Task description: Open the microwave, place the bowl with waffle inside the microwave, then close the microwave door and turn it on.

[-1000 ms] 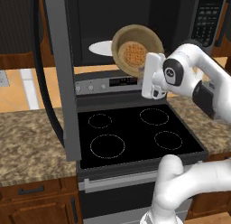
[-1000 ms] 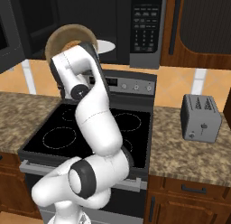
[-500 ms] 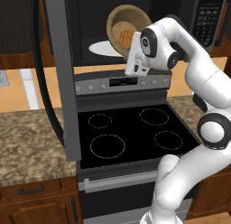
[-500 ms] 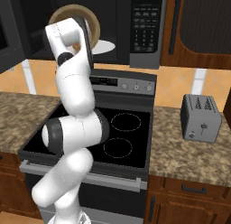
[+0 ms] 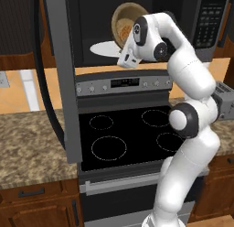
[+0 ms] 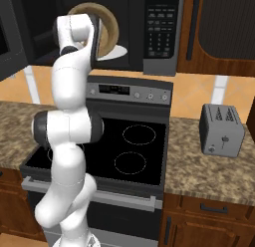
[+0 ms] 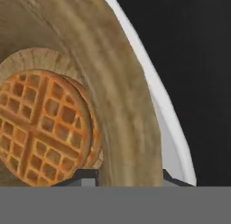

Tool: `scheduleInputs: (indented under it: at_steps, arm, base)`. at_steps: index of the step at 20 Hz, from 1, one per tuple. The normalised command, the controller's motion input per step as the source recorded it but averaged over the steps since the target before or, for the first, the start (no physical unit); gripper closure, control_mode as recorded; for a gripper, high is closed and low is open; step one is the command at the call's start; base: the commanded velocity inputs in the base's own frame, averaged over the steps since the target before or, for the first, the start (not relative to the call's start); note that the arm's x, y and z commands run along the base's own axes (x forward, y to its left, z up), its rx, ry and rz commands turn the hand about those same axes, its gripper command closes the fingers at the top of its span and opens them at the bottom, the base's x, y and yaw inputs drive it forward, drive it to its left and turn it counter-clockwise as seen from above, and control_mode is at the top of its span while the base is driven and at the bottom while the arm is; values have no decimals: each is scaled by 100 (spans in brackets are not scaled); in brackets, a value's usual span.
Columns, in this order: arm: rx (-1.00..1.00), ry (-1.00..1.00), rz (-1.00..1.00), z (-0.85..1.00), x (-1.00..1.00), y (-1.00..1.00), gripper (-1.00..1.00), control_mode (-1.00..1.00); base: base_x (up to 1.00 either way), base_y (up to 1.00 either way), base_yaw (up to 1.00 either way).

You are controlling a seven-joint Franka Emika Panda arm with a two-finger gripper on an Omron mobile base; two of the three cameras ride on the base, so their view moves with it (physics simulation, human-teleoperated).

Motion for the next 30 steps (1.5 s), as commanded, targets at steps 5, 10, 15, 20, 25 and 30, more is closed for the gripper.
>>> scheduleInputs:
  at_steps: [5,10,15,20,25,30]
  arm:
    - [0,7,-7,52,-38,0,-100,-100]
    - [0,-8,0,23,-100,-1,-100,-100]
    - [0,-10,0,-6,-100,-10,-100,-100]
    - [-2,-9,0,-42,-68,-32,-100,-100]
    - [-3,-13,2,-9,2,-12,-100,-100]
    - [-5,-4,9,-22,0,8,-100,-100]
  base:
    - [0,0,0]
    - [0,0,0]
    - [0,0,0]
    - [0,0,0]
    - [0,0,0]
    - [0,0,0]
